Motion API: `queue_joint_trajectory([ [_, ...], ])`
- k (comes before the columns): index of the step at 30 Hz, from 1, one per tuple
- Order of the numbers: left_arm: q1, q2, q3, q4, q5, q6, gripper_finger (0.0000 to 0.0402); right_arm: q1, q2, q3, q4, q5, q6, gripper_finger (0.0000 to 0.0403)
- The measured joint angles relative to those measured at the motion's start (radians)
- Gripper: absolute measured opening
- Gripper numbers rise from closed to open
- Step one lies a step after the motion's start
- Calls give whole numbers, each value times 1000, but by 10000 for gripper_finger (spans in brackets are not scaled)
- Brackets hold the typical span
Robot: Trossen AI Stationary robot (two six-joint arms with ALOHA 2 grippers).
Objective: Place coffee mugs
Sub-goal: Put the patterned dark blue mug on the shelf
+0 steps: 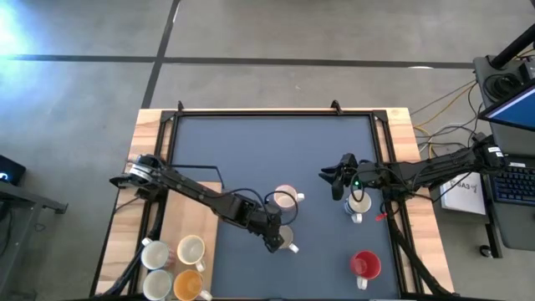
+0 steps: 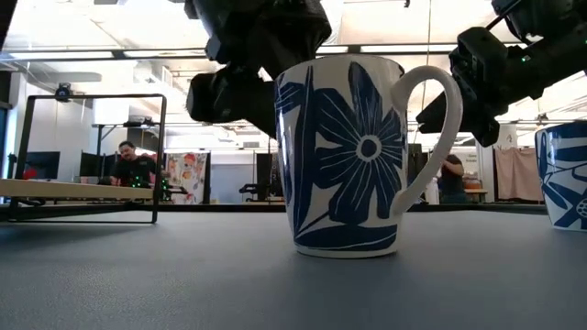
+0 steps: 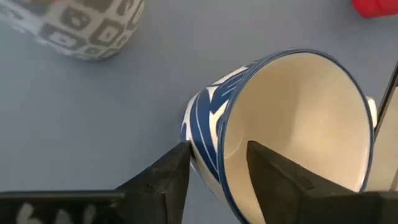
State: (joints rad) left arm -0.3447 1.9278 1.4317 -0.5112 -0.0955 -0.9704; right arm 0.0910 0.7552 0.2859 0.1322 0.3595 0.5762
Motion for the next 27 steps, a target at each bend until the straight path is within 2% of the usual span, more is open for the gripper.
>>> queue_joint_trajectory([
  [3, 1, 6, 25, -15, 0, 24, 101, 0, 0, 0, 0, 0, 0, 107],
  [7, 12, 7, 40, -37, 0, 53, 29, 0, 0, 0, 0, 0, 0, 107],
  [9, 21, 8, 42, -52, 16, 67, 11, 0, 0, 0, 0, 0, 0, 107],
  [14, 61, 8, 76, -146, 54, 128, 11, 0, 0, 0, 1, 0, 0, 107],
  [18, 94, 8, 149, -291, 60, 202, 7, 0, 0, 0, 3, 0, 0, 107],
  [23, 124, 5, 246, -505, 23, 328, 7, 0, 0, 0, 3, 0, 0, 107],
  [27, 142, -36, 251, -614, 17, 379, 7, 0, 0, 0, 3, 0, 0, 107],
])
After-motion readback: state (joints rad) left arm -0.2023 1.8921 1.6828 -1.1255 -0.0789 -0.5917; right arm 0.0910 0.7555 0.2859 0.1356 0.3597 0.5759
